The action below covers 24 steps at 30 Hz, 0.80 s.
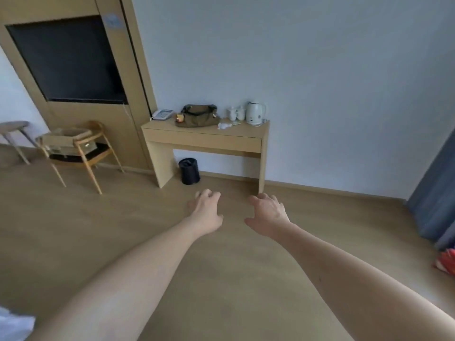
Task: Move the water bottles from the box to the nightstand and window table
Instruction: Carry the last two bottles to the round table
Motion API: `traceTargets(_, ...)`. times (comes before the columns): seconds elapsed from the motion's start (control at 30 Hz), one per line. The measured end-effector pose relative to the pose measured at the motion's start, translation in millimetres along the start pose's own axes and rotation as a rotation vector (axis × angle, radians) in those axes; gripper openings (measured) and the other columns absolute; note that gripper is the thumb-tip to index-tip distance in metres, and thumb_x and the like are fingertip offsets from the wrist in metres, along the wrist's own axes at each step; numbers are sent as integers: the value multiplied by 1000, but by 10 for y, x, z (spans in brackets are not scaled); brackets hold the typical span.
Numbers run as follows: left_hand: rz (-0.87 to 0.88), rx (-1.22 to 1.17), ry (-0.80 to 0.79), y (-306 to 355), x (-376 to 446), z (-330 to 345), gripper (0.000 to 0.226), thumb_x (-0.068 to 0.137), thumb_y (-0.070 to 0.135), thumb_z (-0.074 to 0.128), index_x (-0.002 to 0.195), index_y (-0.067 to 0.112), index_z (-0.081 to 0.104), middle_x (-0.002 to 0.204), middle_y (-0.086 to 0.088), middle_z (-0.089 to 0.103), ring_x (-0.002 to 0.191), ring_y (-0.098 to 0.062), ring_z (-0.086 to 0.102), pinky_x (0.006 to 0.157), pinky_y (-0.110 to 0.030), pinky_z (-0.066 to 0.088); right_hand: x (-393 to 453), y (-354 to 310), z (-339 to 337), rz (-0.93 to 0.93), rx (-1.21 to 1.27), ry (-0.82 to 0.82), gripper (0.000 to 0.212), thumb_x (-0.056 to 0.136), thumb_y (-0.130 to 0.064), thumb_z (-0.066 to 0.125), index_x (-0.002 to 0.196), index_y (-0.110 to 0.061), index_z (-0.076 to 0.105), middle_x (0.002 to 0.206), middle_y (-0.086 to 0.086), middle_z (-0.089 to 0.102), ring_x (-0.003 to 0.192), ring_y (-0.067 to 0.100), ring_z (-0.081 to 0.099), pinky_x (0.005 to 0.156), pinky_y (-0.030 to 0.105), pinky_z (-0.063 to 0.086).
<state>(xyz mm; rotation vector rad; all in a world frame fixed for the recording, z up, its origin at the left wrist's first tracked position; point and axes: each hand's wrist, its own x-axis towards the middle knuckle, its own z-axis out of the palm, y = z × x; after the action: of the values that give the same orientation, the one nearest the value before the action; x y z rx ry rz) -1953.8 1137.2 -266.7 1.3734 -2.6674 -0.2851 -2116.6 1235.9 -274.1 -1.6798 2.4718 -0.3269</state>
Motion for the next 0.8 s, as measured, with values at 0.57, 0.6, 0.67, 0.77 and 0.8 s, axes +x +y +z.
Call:
traceTargets(0.57,-421,67,34,-2923,1222,-365,70,94,37,68,155,20,38,160,-12,36,143,-35,35,117,-46,34,2687,-2552,1145,-472,-18,-178,66,89,-38,68,150,-31,42,145,6,47,130,32,43,103,45,39)
traceTargets(0.6,-459,67,37,-3084,1367,-406,71,94,37,68,156,20,38,160,-12,35,143,-36,35,118,-45,33,2917,-2674,1202,-504,-37,-194,65,89,-37,68,149,-31,42,144,6,48,129,31,44,102,45,39)
traceTargets(0.67,-521,75,42,-3384,1651,-517,70,93,37,68,155,20,39,160,-12,36,143,-36,36,117,-44,35,3370,-2923,1277,-556,-57,-230,64,90,-36,67,149,-30,43,143,6,48,129,31,44,102,45,39)
traceTargets(0.77,-616,75,65,-3793,2068,-749,72,93,39,69,155,22,38,163,-12,33,147,-35,33,117,-46,36,4042,-3353,1288,-624,-50,-244,67,89,-37,66,151,-32,41,144,5,47,131,31,43,104,46,38)
traceTargets(0.8,-647,57,71,-3919,2189,-817,73,93,39,69,156,22,38,165,-13,31,148,-36,32,118,-47,35,4244,-3507,1291,-646,-45,-245,68,89,-38,66,151,-32,40,145,5,48,132,32,43,104,46,38)
